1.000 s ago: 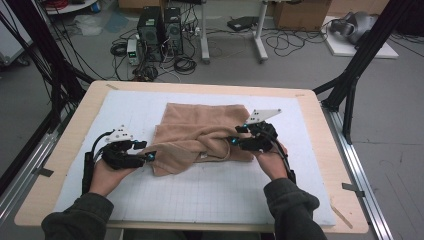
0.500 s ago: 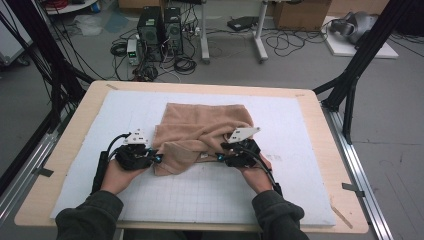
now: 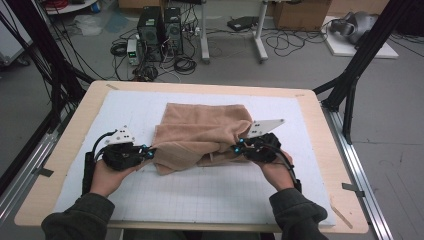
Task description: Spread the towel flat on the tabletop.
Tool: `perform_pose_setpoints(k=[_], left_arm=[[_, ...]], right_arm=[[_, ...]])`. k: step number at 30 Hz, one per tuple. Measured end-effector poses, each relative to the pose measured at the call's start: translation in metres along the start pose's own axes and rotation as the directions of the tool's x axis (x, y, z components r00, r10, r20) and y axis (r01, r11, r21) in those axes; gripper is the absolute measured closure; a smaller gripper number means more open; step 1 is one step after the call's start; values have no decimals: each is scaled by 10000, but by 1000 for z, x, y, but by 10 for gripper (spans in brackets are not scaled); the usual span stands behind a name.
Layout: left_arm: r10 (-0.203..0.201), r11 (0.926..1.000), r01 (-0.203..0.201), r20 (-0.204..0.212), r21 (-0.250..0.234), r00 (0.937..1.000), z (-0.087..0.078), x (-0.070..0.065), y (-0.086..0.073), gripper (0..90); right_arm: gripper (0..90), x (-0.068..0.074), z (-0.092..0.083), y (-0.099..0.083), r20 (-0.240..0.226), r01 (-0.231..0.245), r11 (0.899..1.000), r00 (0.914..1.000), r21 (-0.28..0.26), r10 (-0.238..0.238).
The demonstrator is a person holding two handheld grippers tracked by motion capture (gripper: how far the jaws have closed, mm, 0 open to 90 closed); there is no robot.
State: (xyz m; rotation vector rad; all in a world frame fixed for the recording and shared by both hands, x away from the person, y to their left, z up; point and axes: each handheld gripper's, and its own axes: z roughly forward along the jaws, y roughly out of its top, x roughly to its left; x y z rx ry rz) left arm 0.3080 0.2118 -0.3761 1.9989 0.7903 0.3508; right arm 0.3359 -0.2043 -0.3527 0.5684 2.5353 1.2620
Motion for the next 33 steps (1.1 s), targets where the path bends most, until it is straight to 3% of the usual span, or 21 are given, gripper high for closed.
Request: perform_pose_setpoints(k=[4,8,10,13,16,20,21,23,26,30,33], left_arm=[[184,9996,-186,-86,-207,9998,-7,-3,9,850],[-323,9995,324,-342,3,9989,3,10,6,851],[-183,9992,210,-756,352,9970,15,15,5,851],[-469,9947,564,-1089,856,9929,39,27,0,851],[-1054,9878,1177,-1176,1023,9874,58,39,-5,850],[-1331,9815,1460,-1072,1236,9853,68,44,-9,834],[-1322,9821,1448,-1067,1204,9855,66,45,-9,814],[-1281,9834,1434,-1336,1113,9827,60,46,-8,642],[-1427,9857,1525,-1247,723,9819,46,47,-7,509],[-1398,9891,1435,-966,320,9855,27,44,-7,455],[-1172,9911,1221,-868,533,9893,24,40,-8,457]], right_arm=[[845,-8,-23,7,364,-18,10000,9993,17,18],[843,-28,-21,1,726,-488,9984,9963,277,467],[843,-38,-8,-3,754,-756,9952,9946,617,709],[842,-51,17,-10,1060,-980,9873,9907,1248,849],[837,-65,39,-21,1231,-1429,9786,9845,1482,1251],[763,-75,55,-31,1177,-1959,9676,9769,1594,1784],[715,-74,54,-30,1219,-1954,9690,9765,1511,1779],[656,-72,46,-28,1153,-1891,9754,9776,1136,1761],[600,-64,27,-20,1036,-1647,9857,9816,359,1603],[561,-42,3,-11,1015,-1041,9944,9892,-181,1055],[549,-25,-4,-9,732,-609,9978,9953,-260,627]])
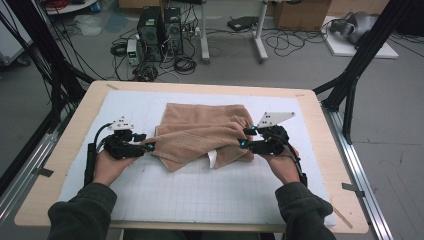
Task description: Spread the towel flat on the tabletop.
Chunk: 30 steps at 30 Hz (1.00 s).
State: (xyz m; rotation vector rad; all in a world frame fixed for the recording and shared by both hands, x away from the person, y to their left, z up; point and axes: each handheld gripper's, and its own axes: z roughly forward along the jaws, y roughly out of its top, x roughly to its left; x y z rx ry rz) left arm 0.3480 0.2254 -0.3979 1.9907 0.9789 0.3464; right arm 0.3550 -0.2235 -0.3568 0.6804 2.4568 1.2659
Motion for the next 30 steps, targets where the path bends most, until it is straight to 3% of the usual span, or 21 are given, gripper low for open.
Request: perform_pose_setpoints(k=[2,5,8,12,14,17,21,24,27,30], left_arm=[[20,9999,-20,39,135,10000,2,-1,-2,492],[-137,9999,136,108,99,9998,7,-3,-5,629],[-123,9998,119,282,142,9995,15,-6,-4,709],[53,9943,-77,237,1063,9997,29,-7,-8,664],[140,9938,-144,48,1099,9999,33,-9,-9,633],[364,9926,-349,-104,1162,9993,36,-11,-10,695],[499,9918,-458,-311,1192,9983,37,-12,-10,832],[564,9921,-535,-228,1131,9981,32,-12,-10,851],[376,9968,-372,-43,701,9993,19,-12,-11,856],[510,9975,-508,-27,497,9987,5,-17,-16,860]], right_arm=[[549,9,4,-4,-333,78,10000,9994,34,-77],[558,24,23,-17,-770,204,9990,9969,385,-174],[577,36,47,-33,-841,22,9962,9964,866,51],[589,42,67,-40,-676,125,9914,9977,1301,-37],[613,45,75,-40,-742,209,9884,9972,1506,-98],[696,47,86,-42,-722,592,9821,9963,1788,-469],[859,40,87,-43,-874,339,9873,9960,1552,-204],[868,34,86,-45,-1311,47,9897,9913,1428,142],[871,37,77,-43,-1567,339,9906,9876,1328,-127],[871,39,60,-40,-1667,537,9928,9854,1069,-353]])
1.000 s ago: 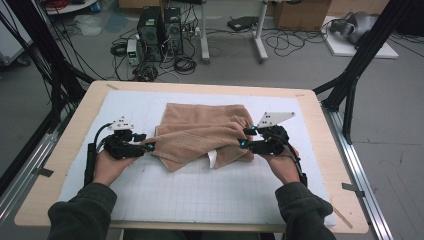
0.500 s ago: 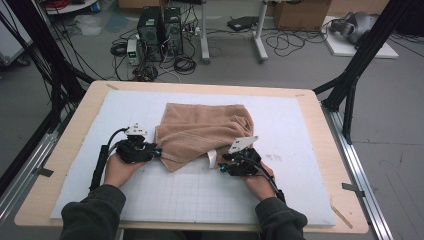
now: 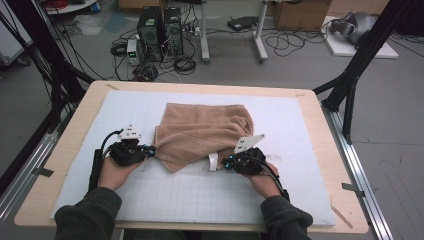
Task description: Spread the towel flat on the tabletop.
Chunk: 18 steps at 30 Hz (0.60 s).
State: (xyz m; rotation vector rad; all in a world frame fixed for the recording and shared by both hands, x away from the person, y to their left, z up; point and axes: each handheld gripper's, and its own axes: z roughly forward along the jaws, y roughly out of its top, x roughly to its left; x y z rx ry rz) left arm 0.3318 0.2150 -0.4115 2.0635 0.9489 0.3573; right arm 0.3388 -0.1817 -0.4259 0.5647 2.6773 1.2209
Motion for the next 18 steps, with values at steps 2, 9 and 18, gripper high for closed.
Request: perform_pose_setpoints(k=[2,9,18], left_arm=[[27,9997,-27,-26,-249,10000,-9,-5,-3,860],[66,9937,-44,197,-1122,9998,-43,-21,-6,865],[477,9905,-275,1493,-1345,9876,-63,-29,1,661]], right_arm=[[871,6,-15,0,-49,-10,9991,10000,-413,8],[871,37,-54,-7,-322,640,9969,9973,-454,-655],[816,41,-93,-15,-824,338,9956,9958,-871,-410]])
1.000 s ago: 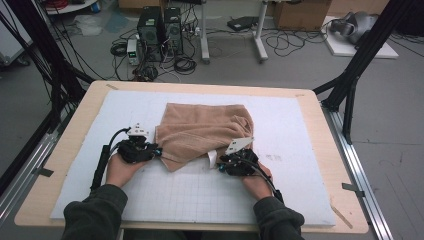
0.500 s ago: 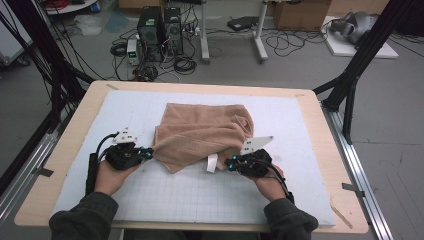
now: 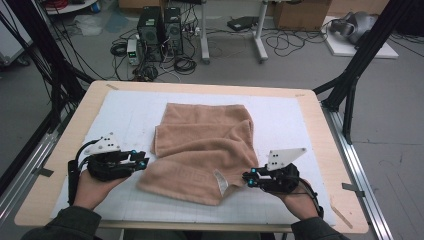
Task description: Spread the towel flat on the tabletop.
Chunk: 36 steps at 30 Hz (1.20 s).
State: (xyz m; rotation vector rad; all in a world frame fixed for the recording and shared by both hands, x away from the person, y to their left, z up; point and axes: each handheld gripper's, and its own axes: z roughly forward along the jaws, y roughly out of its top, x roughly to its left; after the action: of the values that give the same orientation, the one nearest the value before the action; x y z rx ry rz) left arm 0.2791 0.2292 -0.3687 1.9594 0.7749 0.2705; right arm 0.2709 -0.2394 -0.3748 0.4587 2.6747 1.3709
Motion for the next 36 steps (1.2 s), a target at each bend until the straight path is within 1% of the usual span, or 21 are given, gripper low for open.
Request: perform_pose_setpoints(k=[1,3,6,8,11,13,14,15,16,17,18,19,21,22,25,26,28,31,33,34,36], left_arm=[[-81,10000,81,-37,38,10000,4,1,-2,628],[-134,9995,132,62,287,9999,16,3,-6,618],[15,9963,-27,136,861,9999,39,1,-14,611],[140,9929,-162,193,1178,9997,54,0,-20,612],[640,9769,-664,183,2030,9978,73,-1,-26,612],[623,9670,-712,438,2446,9971,82,-1,-28,633],[771,9606,-875,495,2639,9958,85,-2,-29,653],[1020,9594,-1084,379,2604,9941,86,-4,-30,690],[1121,9586,-1155,278,2602,9933,86,-5,-30,735],[1129,9574,-1199,417,2626,9927,86,-6,-30,814],[1134,9569,-1223,488,2632,9923,86,-7,-30,846],[1218,9560,-1277,386,2640,9918,85,-9,-30,888],[1303,9528,-1349,348,2718,9909,83,-12,-31,896],[1294,9532,-1348,376,2705,9909,82,-12,-31,897],[895,9689,-955,364,2285,9953,73,-13,-40,899],[776,9719,-841,378,2201,9963,69,-13,-42,899],[644,9742,-737,505,2132,9966,63,-13,-48,899],[652,9757,-753,555,2056,9963,54,-13,-51,898],[461,9802,-567,595,1895,9972,50,-10,-49,892],[386,9823,-473,510,1814,9980,50,-8,-47,819],[363,9859,-429,436,1616,9984,53,-7,-43,646]], right_arm=[[774,-2,2,-1,-18,-83,10000,10000,50,83],[751,-6,11,-3,-79,-195,9994,9998,279,197],[682,-12,29,-8,-33,-321,9961,9995,824,325],[659,-17,35,-11,65,-363,9949,9993,943,358],[631,-22,46,-16,255,-283,9860,9994,1641,244],[624,-24,54,-21,106,-290,9809,9996,1926,275],[626,-24,59,-24,87,-291,9778,9996,2076,279],[638,-24,63,-26,36,-306,9742,9995,2236,306],[673,-24,66,-28,34,-304,9774,9995,2091,304],[700,-24,67,-29,46,-449,9799,9990,1942,448],[747,-26,67,-31,-6,-708,9808,9974,1814,721],[799,-26,67,-32,-59,-863,9819,9961,1683,886],[850,-26,67,-31,-216,-818,9821,9960,1697,867],[855,-25,67,-29,-229,-665,9811,9972,1820,718],[861,-21,67,-28,-461,-504,9830,9972,1768,594],[863,-19,67,-28,-508,-547,9833,9966,1735,644],[866,-15,65,-27,-682,-387,9829,9963,1798,517],[866,-9,58,-27,-958,-405,9872,9938,1545,558],[850,-6,52,-28,-896,-442,9890,9943,1409,573],[806,-6,50,-28,-774,-606,9885,9944,1382,718],[715,-8,47,-28,-343,-492,9867,9979,1548,552]])
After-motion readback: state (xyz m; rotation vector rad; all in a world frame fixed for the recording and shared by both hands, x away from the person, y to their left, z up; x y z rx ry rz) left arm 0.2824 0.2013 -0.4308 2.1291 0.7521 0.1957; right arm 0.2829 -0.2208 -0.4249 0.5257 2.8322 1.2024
